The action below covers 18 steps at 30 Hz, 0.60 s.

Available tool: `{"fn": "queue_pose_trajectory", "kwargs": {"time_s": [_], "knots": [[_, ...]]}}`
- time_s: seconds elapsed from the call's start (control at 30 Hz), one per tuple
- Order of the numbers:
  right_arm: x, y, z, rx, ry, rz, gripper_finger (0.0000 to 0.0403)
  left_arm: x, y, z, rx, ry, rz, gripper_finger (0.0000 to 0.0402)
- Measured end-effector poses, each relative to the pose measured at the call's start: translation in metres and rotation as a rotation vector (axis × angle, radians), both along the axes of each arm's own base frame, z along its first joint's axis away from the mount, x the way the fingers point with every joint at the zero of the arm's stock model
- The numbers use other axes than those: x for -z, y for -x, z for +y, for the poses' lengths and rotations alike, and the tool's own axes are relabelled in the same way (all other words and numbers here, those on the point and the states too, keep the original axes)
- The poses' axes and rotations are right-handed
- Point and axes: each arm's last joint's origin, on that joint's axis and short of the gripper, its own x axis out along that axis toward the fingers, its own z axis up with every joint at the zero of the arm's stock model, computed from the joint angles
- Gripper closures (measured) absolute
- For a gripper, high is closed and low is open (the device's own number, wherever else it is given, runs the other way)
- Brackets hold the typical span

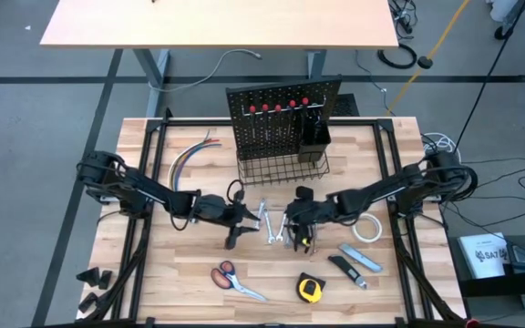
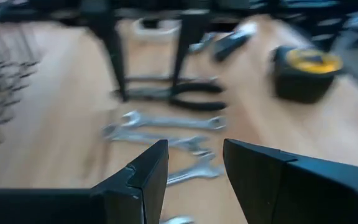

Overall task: Hang tools onto peg board
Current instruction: Put the wrench into the black bin on the pegboard

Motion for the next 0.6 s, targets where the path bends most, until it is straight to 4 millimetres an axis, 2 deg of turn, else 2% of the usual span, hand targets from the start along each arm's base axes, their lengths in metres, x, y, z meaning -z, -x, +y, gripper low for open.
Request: {"fn": "queue_pose_trajectory", "kwargs": {"time_s": [0.17,0.3,0.43,0.6], "knots": [[0.005,-0.001,-0.006,0.147,0.129,-0.005,0.0206,0.017,-0.004,0.017,-0.17,-0.063,0.055,0.024],[0.005,0.001,-0.009,0.258,0.162,-0.012,0.0206,0.024,-0.006,0.025,-0.214,-0.071,0.076,0.024],[0.008,0.003,-0.008,0.239,0.124,0.018,0.0206,0.021,-0.01,0.024,-0.182,-0.053,0.063,0.024],[0.012,0.006,-0.006,0.16,0.084,0.087,0.0207,0.011,-0.021,0.012,-0.028,0.006,0.03,0.024]]}}
